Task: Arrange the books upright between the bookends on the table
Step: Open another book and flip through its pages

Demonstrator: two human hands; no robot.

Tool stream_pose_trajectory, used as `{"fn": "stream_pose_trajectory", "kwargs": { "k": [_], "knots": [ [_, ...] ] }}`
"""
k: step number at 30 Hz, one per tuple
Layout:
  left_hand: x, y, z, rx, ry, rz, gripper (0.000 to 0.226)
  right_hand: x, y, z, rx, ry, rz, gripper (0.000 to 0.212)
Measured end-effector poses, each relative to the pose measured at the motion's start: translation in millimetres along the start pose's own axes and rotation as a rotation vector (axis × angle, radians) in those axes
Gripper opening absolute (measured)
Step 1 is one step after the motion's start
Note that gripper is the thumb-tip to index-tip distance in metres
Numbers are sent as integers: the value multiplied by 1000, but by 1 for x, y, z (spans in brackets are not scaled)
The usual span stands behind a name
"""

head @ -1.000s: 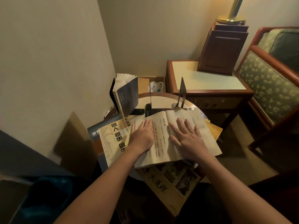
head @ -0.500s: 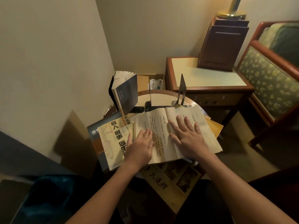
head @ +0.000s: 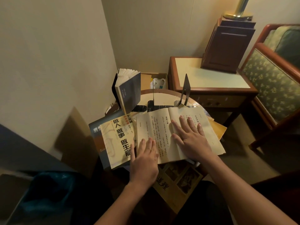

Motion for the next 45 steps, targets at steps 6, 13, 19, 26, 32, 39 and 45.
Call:
{"fn": "stream_pose_trajectory", "kwargs": {
  "k": [6,13,19,26,32,39,45],
  "knots": [
    [-38,11,-12,-35,9,33,62,0,-1,0,22,-2,4,61],
    [-107,21,-22,34,6,32,60,-2,0,-1,6,-21,31,62],
    [-34,7,-4,82,-27,-25,58,-1,-2,0,25,-6,19,62],
    [-18,4,-4,56,-38,-28,59,-1,-2,-1,33,0,18,62],
    [-90,22,-17,55,14,-9,59,-2,-1,0,31,-13,23,61],
    [-62,18,-1,77,-1,-25,53,-1,-1,0,13,-4,12,62],
    [-9,2,11,-42,-112,7,55,0,-1,0,7,9,18,62]
  ]
}}
Point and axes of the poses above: each hand's wrist, its own x-axis away from the middle knuckle, its own y-axis out of the back of the hand, z = x × y, the point moved 7 cm from there along -x, towards the middle knuckle, and after that the axes turned 9 degrees about y, right-handed, at the moved point
